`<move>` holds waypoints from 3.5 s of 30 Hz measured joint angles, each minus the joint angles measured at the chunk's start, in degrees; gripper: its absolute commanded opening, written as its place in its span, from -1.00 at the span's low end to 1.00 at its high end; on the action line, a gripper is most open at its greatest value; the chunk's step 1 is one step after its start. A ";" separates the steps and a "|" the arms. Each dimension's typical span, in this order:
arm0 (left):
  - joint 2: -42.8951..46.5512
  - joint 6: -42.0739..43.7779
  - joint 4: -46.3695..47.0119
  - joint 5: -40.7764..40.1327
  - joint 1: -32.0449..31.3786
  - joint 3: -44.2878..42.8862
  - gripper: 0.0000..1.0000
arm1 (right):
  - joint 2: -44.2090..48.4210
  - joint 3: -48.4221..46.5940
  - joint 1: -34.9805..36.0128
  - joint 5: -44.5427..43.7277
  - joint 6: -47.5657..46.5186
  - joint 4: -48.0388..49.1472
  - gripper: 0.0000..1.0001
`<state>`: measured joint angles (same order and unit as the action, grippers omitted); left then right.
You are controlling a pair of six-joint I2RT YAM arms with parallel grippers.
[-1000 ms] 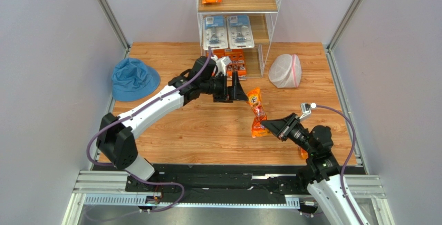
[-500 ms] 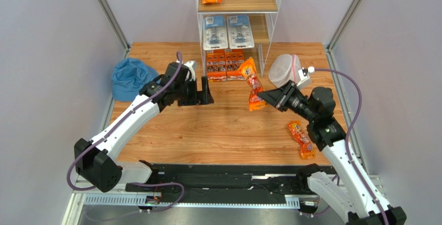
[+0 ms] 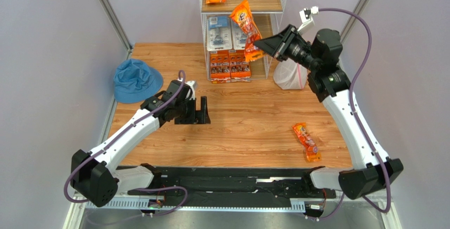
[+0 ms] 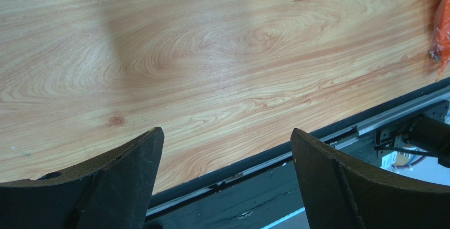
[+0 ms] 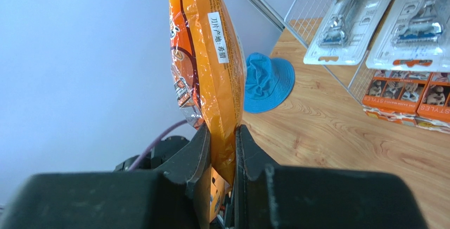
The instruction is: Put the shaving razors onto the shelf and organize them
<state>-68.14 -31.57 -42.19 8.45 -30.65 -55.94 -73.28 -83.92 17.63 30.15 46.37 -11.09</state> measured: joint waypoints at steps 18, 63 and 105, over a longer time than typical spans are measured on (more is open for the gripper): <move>6.19 0.02 0.07 0.98 0.00 7.37 0.96 | -30.12 -36.04 0.11 -2.21 5.90 -3.13 -1.00; 13.14 -0.02 2.69 4.61 -0.02 12.83 0.93 | -44.59 -50.45 3.26 -17.75 18.40 -3.30 0.50; 13.49 -0.02 4.79 6.27 0.00 14.27 0.88 | -46.53 -55.36 3.69 -17.03 18.86 -5.70 -0.47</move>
<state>-54.65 -31.59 -37.41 14.72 -30.65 -41.67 -119.81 -139.28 21.32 13.13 65.23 -16.80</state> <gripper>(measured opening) 0.944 0.279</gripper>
